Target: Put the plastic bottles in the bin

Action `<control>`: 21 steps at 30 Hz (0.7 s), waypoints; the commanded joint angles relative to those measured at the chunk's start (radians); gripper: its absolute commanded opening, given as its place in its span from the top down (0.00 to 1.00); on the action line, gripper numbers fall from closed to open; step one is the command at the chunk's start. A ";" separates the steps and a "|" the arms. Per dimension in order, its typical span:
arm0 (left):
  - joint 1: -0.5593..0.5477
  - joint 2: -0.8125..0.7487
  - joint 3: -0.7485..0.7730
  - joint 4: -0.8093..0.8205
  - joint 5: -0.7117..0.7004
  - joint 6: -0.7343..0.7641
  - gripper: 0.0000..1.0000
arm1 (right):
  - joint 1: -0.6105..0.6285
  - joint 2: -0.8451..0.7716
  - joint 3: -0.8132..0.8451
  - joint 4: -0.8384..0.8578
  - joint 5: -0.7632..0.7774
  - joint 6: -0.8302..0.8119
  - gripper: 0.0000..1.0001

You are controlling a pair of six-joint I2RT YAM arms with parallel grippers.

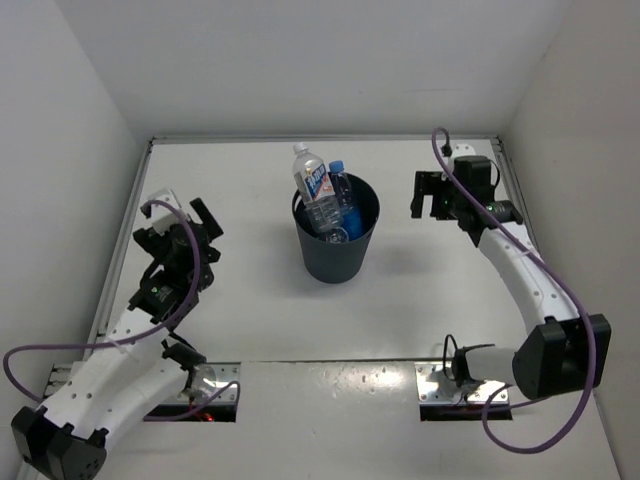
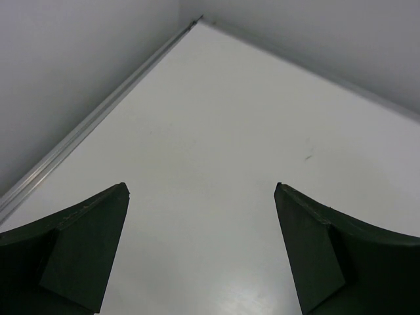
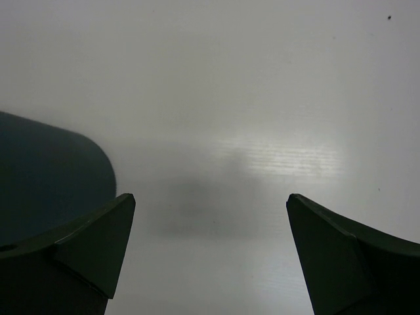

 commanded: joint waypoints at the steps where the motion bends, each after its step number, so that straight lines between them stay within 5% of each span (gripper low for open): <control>1: 0.030 -0.041 -0.078 -0.046 -0.006 -0.114 0.00 | 0.025 -0.074 -0.076 -0.006 0.068 0.003 0.00; 21: 0.048 -0.098 -0.330 0.175 0.042 -0.086 0.00 | 0.131 -0.135 -0.254 0.151 0.222 -0.162 0.00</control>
